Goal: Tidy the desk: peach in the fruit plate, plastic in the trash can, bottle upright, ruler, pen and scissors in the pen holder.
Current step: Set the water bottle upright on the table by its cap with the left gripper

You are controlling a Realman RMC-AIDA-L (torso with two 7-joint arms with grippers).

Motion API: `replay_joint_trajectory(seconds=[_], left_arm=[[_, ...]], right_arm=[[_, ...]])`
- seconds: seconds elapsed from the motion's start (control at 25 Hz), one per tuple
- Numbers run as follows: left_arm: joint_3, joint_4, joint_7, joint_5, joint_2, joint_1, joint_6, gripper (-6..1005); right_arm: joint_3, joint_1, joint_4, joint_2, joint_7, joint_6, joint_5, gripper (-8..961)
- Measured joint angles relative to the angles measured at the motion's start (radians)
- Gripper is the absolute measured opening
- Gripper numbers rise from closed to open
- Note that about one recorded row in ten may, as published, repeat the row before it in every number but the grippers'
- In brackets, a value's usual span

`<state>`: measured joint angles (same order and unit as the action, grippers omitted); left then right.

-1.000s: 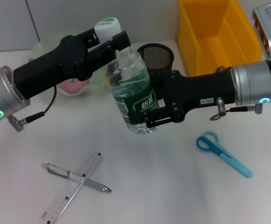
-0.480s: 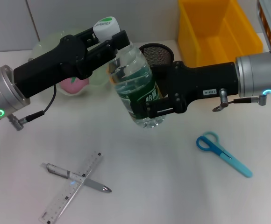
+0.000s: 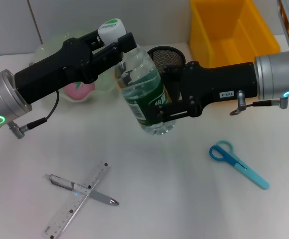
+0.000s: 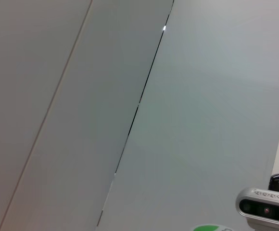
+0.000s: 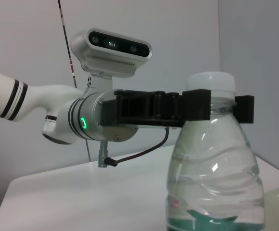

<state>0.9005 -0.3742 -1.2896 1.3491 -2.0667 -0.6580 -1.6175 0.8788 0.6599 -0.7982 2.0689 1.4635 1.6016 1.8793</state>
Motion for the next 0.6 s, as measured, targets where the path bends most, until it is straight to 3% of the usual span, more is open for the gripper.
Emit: replay_joint_trajectory(seconds=[0.6], left_arm=[[-0.004, -0.005, 0.005, 0.001, 0.004, 0.020, 0.017, 438]], right_arm=[[-0.005, -0.033, -0.055, -0.004, 0.036, 0.007, 0.003, 801]])
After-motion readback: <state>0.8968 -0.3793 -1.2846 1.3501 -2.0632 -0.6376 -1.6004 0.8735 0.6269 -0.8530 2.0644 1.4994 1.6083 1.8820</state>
